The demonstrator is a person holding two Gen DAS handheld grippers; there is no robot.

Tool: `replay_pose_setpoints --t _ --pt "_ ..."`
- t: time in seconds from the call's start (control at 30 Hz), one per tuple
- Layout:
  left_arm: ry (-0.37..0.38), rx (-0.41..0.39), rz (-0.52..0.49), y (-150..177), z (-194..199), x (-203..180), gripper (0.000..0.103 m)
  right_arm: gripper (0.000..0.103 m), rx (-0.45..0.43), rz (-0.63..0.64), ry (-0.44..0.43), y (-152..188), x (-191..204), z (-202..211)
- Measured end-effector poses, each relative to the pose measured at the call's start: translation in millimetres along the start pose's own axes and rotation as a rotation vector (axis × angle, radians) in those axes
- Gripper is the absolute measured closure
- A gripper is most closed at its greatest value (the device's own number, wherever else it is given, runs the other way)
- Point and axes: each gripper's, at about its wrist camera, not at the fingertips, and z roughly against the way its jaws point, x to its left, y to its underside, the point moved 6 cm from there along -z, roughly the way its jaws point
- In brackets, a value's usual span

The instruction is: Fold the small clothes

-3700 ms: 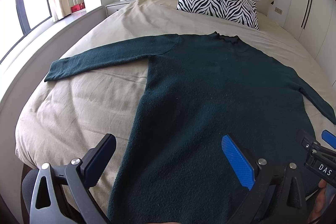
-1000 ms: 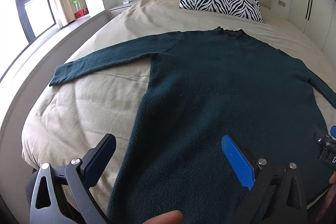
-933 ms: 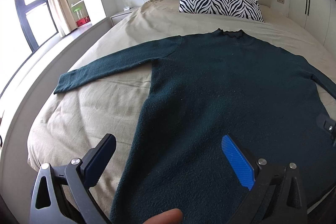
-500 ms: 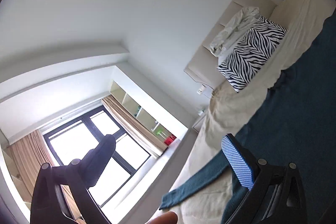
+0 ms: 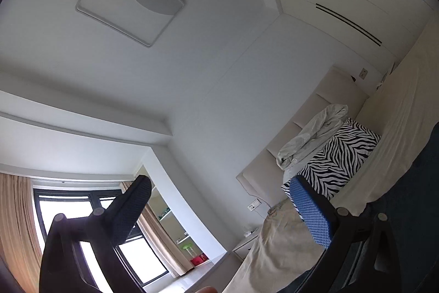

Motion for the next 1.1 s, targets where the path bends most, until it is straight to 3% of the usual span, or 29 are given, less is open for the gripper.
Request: replay_pose_setpoints --t 0.2,0.27,0.3,0.37,0.53,0.67,0.8,0.93,1.0,1.1 --pt "0.054 0.075 0.059 2 -13 -9 0.000 0.024 0.011 0.016 0.032 -20 12 -35" --pt "0.077 0.136 0.110 12 -19 -11 0.000 0.040 0.008 0.025 0.044 -21 17 -43" --pt "0.108 0.189 0.137 20 -26 -17 0.000 0.046 0.010 0.029 0.051 -22 19 -46" --pt "0.173 0.311 0.208 42 -38 -26 0.000 0.071 0.020 0.048 0.080 -24 22 -51" --pt "0.319 0.569 0.361 101 -66 -54 0.000 0.084 -0.004 0.165 0.134 -22 55 -51" --pt "0.475 0.813 0.609 151 -91 -79 0.000 0.088 -0.005 0.370 0.112 7 133 -52" --pt "0.666 1.081 0.914 203 -108 -114 0.002 0.088 0.047 0.645 0.032 83 237 -64" --pt "0.800 1.236 1.180 236 -106 -138 0.005 0.088 0.144 0.917 -0.077 201 323 -87" --pt "0.864 1.289 1.276 244 -102 -148 0.007 0.088 0.194 1.020 -0.116 268 346 -100" --pt "0.959 1.356 1.380 248 -94 -163 0.009 0.088 0.321 1.071 -0.132 355 352 -130"
